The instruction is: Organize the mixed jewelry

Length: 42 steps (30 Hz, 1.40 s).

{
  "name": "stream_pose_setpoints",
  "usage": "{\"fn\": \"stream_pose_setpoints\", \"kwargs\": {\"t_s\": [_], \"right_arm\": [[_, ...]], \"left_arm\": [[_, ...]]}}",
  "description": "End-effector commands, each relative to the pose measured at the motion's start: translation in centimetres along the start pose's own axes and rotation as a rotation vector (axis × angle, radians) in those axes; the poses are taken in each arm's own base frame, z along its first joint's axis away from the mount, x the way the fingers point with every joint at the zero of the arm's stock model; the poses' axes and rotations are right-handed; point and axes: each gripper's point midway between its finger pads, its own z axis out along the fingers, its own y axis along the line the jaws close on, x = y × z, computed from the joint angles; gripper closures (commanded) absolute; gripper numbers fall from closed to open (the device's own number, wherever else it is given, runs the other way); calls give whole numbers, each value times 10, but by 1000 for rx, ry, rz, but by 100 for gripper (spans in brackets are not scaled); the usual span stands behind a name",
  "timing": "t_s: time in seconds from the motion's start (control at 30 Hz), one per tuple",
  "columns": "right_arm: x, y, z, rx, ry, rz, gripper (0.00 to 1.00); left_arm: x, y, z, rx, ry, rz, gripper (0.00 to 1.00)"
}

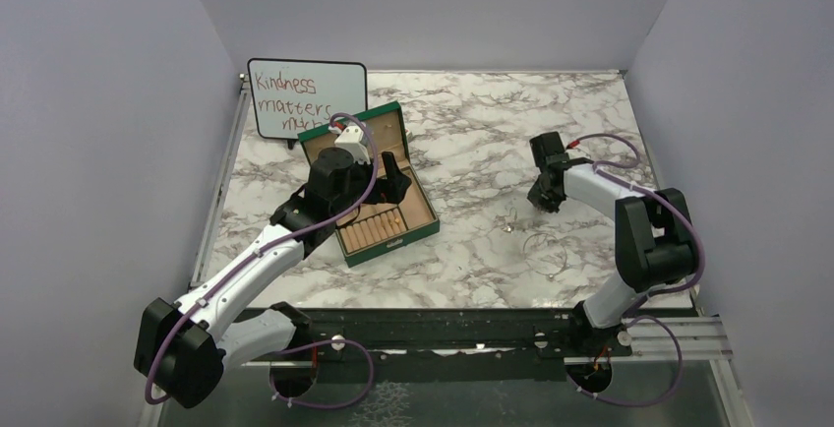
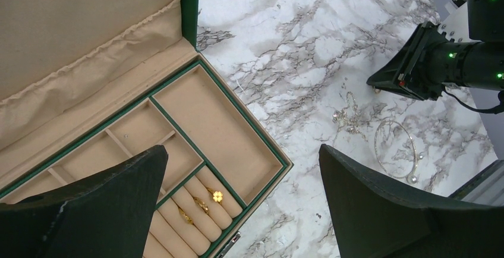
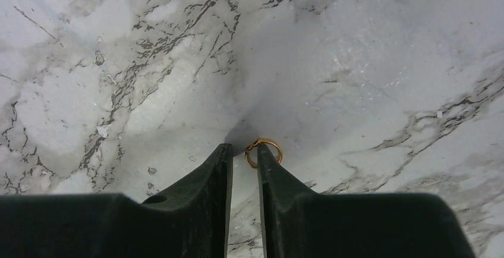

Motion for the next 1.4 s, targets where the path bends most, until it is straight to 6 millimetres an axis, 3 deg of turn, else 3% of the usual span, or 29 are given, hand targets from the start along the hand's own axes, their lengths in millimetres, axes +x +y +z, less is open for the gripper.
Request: {"fn": "stream_pose_setpoints", "kwargs": {"t_s": [0.0, 0.4, 0.93, 1.17, 1.37], "right_arm": [[-2, -10, 14, 51, -12, 15, 75], [2, -11, 22, 47, 48, -24, 76], [-12, 4, 6, -60, 26, -173, 95], [-21, 28, -18, -220, -1, -165, 99], [-16, 70, -65, -523, 37, -148, 99]], "left_arm": [[-8, 3, 0, -11, -35, 8, 1], [-6, 4, 0, -13, -31, 6, 1], [-5, 4, 0, -13, -30, 0, 1], [-3, -3, 2, 22, -14, -12, 1], [-4, -30, 3, 154, 9, -47, 1]]}}
